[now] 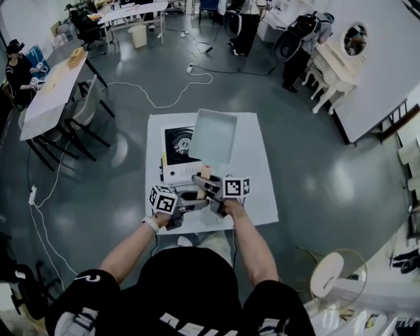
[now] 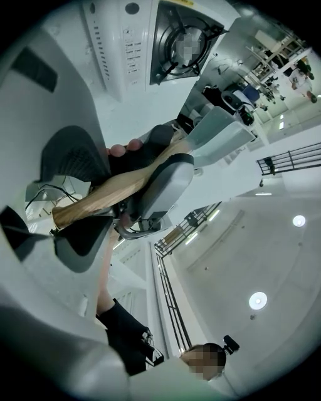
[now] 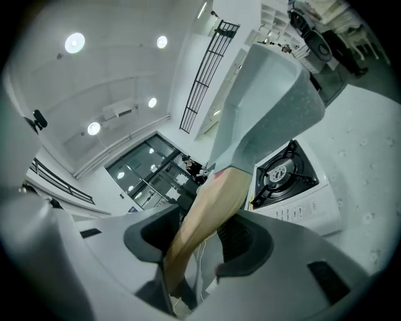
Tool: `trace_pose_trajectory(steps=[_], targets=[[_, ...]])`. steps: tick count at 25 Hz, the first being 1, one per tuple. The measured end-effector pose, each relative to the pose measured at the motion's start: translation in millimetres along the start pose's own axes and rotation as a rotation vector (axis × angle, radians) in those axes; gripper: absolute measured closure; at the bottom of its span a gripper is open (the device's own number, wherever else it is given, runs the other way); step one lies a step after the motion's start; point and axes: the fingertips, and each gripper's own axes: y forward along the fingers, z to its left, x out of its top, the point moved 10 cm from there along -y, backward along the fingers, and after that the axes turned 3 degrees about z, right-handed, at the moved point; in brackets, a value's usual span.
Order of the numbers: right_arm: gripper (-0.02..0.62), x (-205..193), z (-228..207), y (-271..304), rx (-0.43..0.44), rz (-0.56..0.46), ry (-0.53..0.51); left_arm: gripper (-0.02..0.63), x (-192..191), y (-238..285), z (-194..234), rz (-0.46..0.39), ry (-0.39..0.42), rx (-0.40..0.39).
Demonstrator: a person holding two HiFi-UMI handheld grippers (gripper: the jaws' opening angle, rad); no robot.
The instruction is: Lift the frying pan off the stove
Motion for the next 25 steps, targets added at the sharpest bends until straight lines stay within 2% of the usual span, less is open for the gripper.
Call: trace_pose_trajectory(steps=[8, 18, 25], targets=[[0.413, -9.3, -5.4, -50.0, -0.071, -0.091, 0.025, 0.44, -1.9, 39.9, -3.3, 0.085, 0.007, -0.073], [0.411, -20.1, -9.9, -92.0, -0.12, -0.159, 0.062, 0.44, -6.9, 76.0, -9.7, 0.137, -0.004, -0.13], [0.411, -25.1, -10.8, -94.8, -0.076, -0.184, 0.097, 0.44, -7.7, 79.8, -13.5, 0.152, -0.014, -0.121]])
